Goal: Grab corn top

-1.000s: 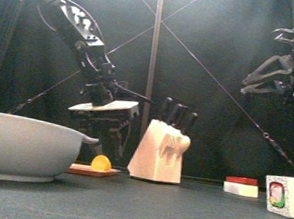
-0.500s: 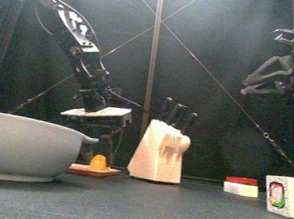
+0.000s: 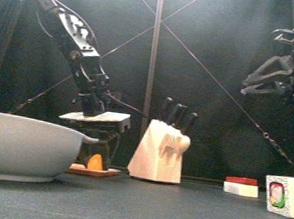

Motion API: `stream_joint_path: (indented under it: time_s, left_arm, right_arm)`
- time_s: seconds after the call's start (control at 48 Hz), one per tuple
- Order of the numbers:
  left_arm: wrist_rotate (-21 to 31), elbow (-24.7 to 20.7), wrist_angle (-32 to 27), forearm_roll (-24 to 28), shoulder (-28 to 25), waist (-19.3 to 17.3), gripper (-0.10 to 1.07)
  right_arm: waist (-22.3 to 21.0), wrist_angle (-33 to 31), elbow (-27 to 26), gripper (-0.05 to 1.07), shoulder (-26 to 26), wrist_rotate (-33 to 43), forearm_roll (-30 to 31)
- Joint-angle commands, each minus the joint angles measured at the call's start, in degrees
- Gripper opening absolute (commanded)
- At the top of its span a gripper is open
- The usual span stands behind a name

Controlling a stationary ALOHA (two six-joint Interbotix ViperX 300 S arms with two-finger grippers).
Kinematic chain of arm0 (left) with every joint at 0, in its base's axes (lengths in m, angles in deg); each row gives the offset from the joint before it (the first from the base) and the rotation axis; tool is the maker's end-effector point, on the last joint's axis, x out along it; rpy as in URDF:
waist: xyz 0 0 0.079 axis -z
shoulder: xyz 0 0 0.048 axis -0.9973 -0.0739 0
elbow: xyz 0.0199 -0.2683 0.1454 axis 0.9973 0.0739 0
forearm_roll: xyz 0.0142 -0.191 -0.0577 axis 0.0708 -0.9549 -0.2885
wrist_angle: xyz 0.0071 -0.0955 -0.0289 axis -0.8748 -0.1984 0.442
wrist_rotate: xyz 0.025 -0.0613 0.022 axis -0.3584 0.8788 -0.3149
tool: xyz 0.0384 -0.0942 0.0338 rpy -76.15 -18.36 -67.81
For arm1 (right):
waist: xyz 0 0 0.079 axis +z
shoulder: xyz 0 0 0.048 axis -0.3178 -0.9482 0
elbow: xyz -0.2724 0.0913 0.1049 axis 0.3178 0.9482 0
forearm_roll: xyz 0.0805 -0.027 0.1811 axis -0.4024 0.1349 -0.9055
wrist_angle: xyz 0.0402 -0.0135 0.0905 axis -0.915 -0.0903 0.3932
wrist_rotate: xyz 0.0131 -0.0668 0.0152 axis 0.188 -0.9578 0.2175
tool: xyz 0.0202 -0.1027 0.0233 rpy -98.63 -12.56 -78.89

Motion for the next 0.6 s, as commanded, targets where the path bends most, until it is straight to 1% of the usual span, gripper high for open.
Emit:
stream_joint_path:
  time_s: [0.0, 0.25, 0.521, 0.583]
  left_arm:
    - [0.09, -0.53, 0.0, 0.0, 1.58, -0.18, 0.7]
    - [-0.09, -0.53, -0.97, 0.18, 4.48, 0.97, 0.69]
    - [-0.18, 0.44, -1.23, 0.18, 5.8, 1.05, 0.69]
    - [-0.26, 0.7, -1.23, 0.18, 6.59, 1.76, 0.69]
  right_arm:
    - [0.0, 0.18, -0.7, 0.7, -0.35, -0.09, 0.0]
    - [0.09, -0.09, -0.97, 0.7, -0.35, -0.09, -0.09]
    - [0.0, -0.09, -1.14, 0.7, -0.26, 0.0, -0.18]
    - [0.09, -0.18, -1.14, 0.7, -0.35, 0.0, -0.18]
